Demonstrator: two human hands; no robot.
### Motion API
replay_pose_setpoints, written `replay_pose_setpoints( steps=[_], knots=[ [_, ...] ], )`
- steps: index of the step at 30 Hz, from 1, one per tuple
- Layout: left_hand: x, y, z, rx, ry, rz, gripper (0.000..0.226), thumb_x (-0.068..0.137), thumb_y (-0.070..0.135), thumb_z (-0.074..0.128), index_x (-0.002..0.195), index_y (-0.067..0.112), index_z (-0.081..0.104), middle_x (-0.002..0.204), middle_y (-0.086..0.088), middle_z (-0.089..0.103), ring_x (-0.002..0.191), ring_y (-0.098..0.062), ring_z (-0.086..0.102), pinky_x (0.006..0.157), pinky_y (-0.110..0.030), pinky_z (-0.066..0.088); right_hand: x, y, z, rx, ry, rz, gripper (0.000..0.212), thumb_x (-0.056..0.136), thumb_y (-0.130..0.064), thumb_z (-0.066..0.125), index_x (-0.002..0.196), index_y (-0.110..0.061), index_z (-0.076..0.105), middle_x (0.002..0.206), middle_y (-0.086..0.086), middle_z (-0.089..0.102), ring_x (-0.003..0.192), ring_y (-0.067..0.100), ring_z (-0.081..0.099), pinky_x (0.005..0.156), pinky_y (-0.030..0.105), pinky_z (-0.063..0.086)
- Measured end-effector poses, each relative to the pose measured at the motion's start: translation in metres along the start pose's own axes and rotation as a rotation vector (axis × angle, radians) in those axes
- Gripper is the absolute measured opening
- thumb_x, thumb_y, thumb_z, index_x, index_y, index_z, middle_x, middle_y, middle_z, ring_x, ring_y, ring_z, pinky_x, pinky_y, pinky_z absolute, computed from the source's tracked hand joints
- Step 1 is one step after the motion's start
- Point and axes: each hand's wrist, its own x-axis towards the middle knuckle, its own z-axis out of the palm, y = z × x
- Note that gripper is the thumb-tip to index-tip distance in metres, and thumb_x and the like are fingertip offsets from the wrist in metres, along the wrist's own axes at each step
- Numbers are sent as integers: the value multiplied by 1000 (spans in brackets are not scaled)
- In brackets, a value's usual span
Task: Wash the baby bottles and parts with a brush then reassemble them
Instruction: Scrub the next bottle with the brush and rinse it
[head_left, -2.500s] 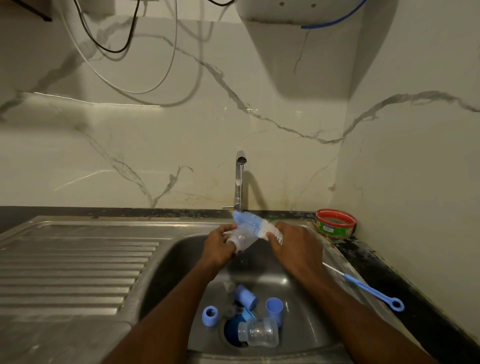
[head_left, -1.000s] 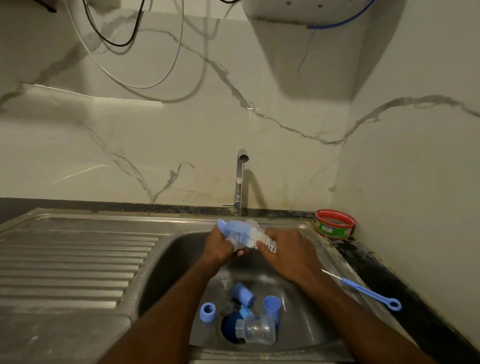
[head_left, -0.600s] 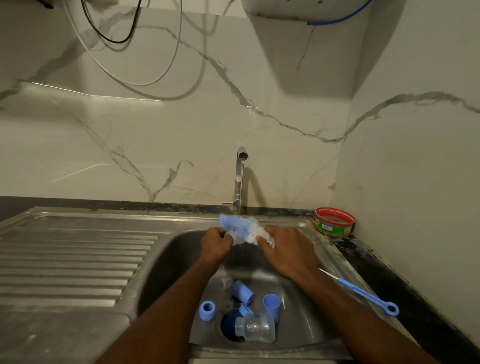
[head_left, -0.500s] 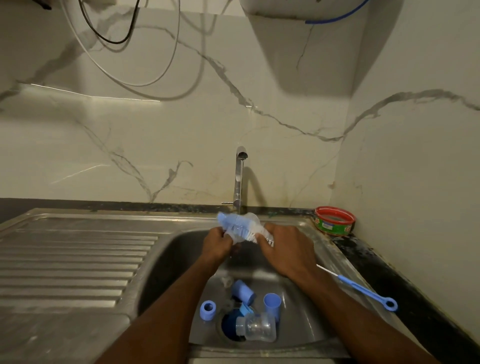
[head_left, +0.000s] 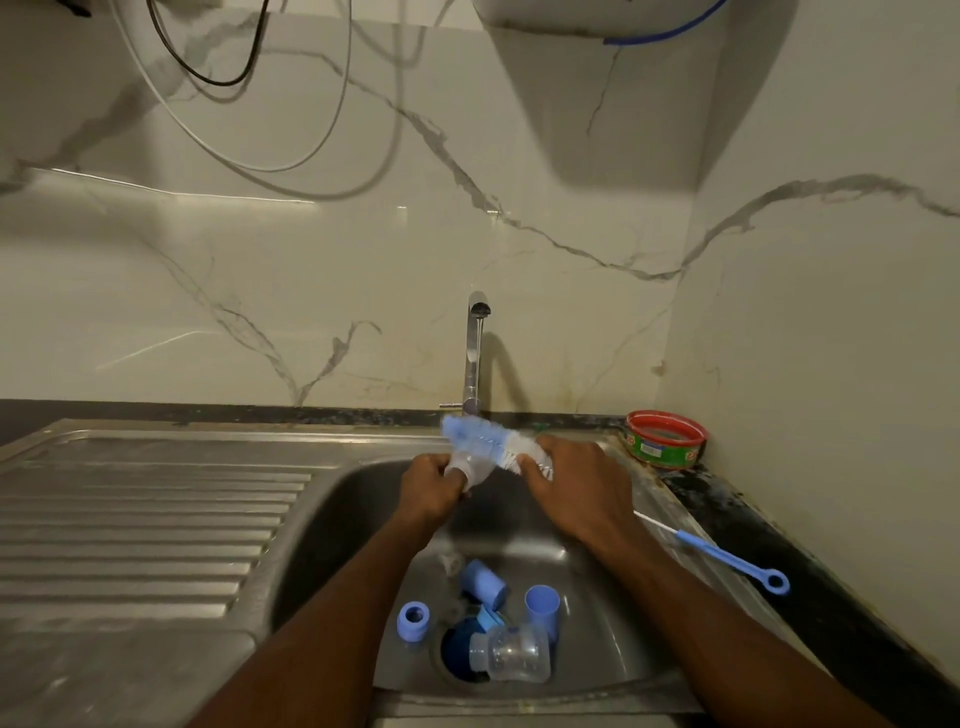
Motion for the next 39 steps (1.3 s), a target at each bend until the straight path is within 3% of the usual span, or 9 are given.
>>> replay_pose_setpoints(
  steps=[5, 12, 16, 19, 24, 29, 32, 36, 39],
  knots=[
    [-2, 7, 6, -124, -91, -33, 39, 94, 11, 68, 131, 16, 56, 120, -11, 63, 96, -28, 73, 73, -35, 63, 0, 10, -2, -61, 9, 74, 37, 100, -53, 50, 126, -30, 62, 113, -2, 70, 98, 18, 65, 74, 31, 47],
    [-5, 7, 6, -169, -109, -110, 24, 101, 17, 59, 122, 5, 62, 95, -16, 76, 74, -22, 74, 64, -27, 60, -1, 7, 2, -3, -36, -36, 36, 95, -59, 52, 114, -32, 65, 100, -5, 71, 88, 18, 66, 73, 35, 52],
    [-6, 10, 6, -103, -121, 1, 29, 97, 11, 64, 126, 10, 65, 109, -8, 72, 90, -18, 74, 74, -27, 62, 3, 15, -4, -67, 68, 102, 39, 98, -56, 50, 125, -31, 64, 110, -3, 72, 96, 18, 66, 77, 34, 53],
    [-4, 8, 3, -107, -75, 41, 32, 97, 8, 63, 128, 14, 63, 119, -4, 67, 105, -18, 68, 81, -30, 61, -2, 15, -4, -28, 27, 65, 36, 97, -56, 52, 122, -32, 65, 110, -3, 72, 96, 19, 66, 74, 31, 49],
    [0, -3, -1, -62, -33, -33, 17, 100, 15, 61, 115, 11, 65, 109, -11, 72, 98, -22, 71, 90, -48, 60, -5, 7, 2, -13, -12, -60, 37, 95, -59, 51, 116, -33, 65, 102, -5, 72, 92, 18, 67, 70, 32, 48],
    [-10, 16, 6, -207, -247, -47, 22, 107, 19, 48, 127, 17, 55, 112, -19, 70, 91, -31, 76, 76, -37, 63, 2, 14, -7, -95, 96, 153, 39, 98, -54, 51, 125, -31, 65, 111, -1, 72, 99, 22, 67, 77, 34, 50],
    [-7, 13, 6, -213, -218, -54, 25, 103, 14, 55, 128, 16, 51, 115, -18, 67, 93, -31, 75, 70, -31, 62, -2, 17, -3, -56, 20, 88, 39, 97, -55, 51, 125, -31, 65, 112, -1, 72, 101, 21, 67, 79, 34, 51],
    [0, -6, -2, -37, -90, 73, 43, 92, 16, 72, 132, 18, 55, 125, -7, 65, 112, -23, 66, 95, -49, 57, -11, 5, 4, -36, -63, -76, 41, 95, -61, 49, 120, -31, 64, 106, -3, 72, 96, 21, 66, 79, 37, 54],
    [-1, 0, 1, -24, -49, 54, 29, 96, 15, 67, 124, 15, 63, 117, -7, 70, 105, -19, 69, 94, -46, 58, -3, 5, 3, -21, -3, 18, 40, 97, -58, 49, 124, -32, 63, 110, -2, 71, 98, 20, 66, 80, 35, 52]
  ],
)
